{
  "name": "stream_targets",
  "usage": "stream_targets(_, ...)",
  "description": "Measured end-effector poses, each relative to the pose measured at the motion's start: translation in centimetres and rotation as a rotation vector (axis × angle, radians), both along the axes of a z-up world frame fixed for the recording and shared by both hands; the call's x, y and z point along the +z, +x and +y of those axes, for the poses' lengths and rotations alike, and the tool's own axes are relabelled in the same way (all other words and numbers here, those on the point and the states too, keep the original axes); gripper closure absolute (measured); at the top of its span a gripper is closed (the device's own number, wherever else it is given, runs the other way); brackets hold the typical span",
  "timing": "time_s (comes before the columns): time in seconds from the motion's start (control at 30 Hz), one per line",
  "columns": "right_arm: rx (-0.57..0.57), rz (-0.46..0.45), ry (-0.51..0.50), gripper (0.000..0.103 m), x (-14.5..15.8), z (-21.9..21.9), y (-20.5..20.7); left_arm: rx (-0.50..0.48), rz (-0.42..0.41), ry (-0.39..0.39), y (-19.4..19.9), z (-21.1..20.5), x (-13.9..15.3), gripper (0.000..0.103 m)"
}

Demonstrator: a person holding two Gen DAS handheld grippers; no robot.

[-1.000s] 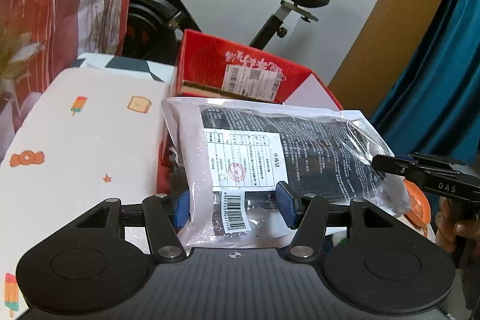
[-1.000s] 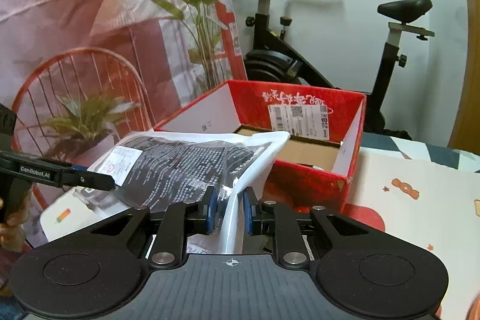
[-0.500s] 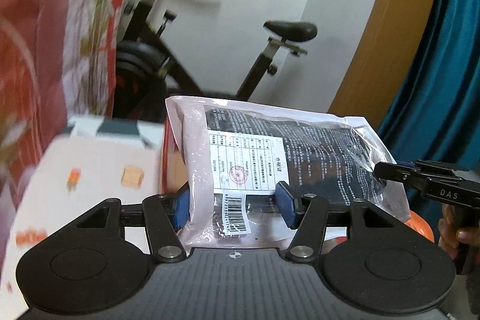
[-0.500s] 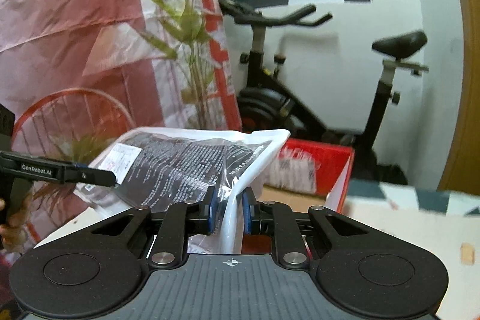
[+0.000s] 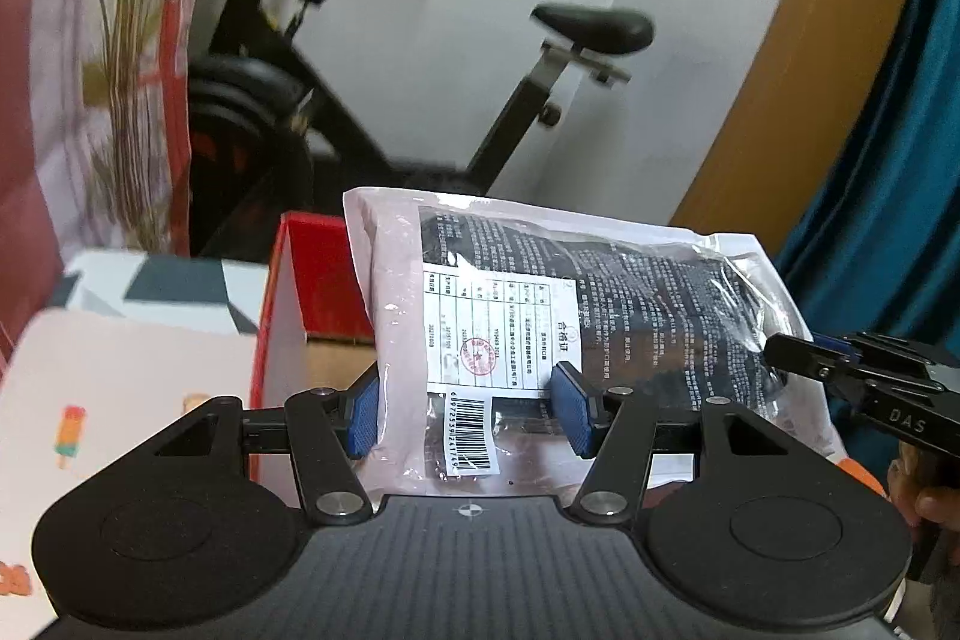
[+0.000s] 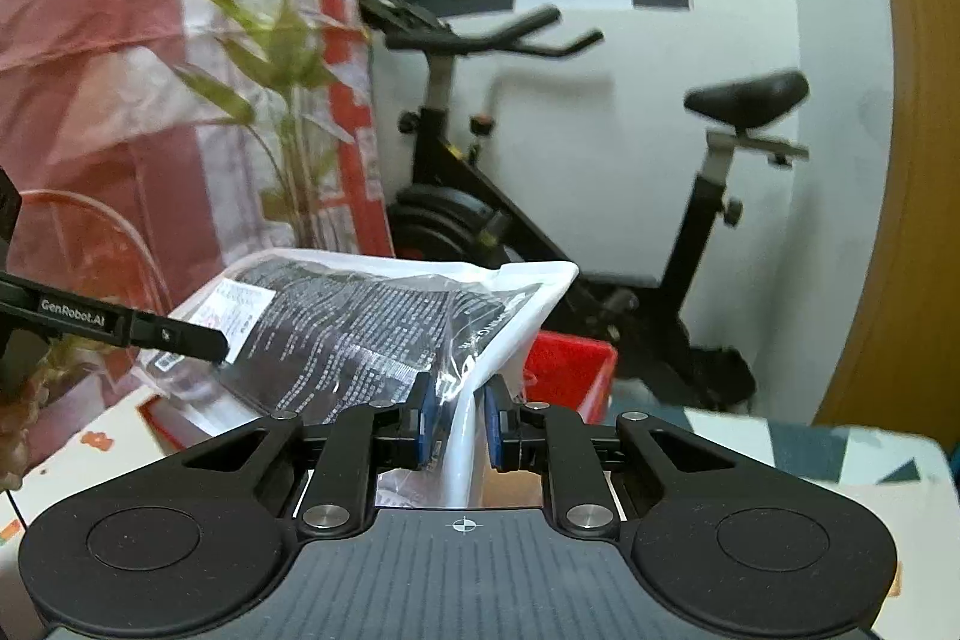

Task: Organize soft objects
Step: 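Carry the plastic bag with both tools and lower it into the red box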

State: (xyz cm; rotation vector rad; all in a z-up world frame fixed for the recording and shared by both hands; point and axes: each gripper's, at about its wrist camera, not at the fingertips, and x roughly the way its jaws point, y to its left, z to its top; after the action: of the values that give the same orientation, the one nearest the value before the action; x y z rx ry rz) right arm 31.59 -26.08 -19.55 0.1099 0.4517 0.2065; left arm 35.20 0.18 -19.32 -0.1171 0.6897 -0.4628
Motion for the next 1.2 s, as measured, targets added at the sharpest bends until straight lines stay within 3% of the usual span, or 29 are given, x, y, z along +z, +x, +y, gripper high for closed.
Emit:
stream_targets(0.2, -0.002, 0.077, 0.013, 0.088, -2.8, -0.2, 2.3, 0.005, 0.085, 0.042, 2.3, -0.4, -2.8, 0.042)
stream_targets(0.43, 0.001, 0.116, 0.038, 0.088, -4.2, -0.1, 2.9, 0.002, 0.133, 0.124, 3.7, -0.9, -3.9, 0.037)
stream_targets(0.6, -0.015, 0.129, 0.04, 0.088, -4.4, 0.0, 2.9, 0.012, 0.139, 0.194, 4.0, -1.2, -4.1, 0.036)
stream_targets(0.77, -0.019, 0.167, 0.038, 0.09, -5.0, 0.4, 3.4, -0.005, 0.104, 0.191, 3.6, -1.0, -3.0, 0.037)
stream_targets(0.93, 0.022, 0.18, -0.007, 0.09, -4.6, 2.5, 4.5, 0.005, 0.099, 0.181, 3.9, -1.2, -3.2, 0.051)
stream_targets(1.03, 0.071, 0.212, -0.077, 0.09, -4.4, 4.5, 5.8, 0.019, 0.116, 0.16, 4.1, -1.1, -3.6, 0.054)
stream_targets(1.2, 0.133, 0.36, -0.229, 0.09, -4.9, 6.6, 9.0, 0.026, 0.126, 0.136, 4.3, -0.8, -3.8, 0.057)
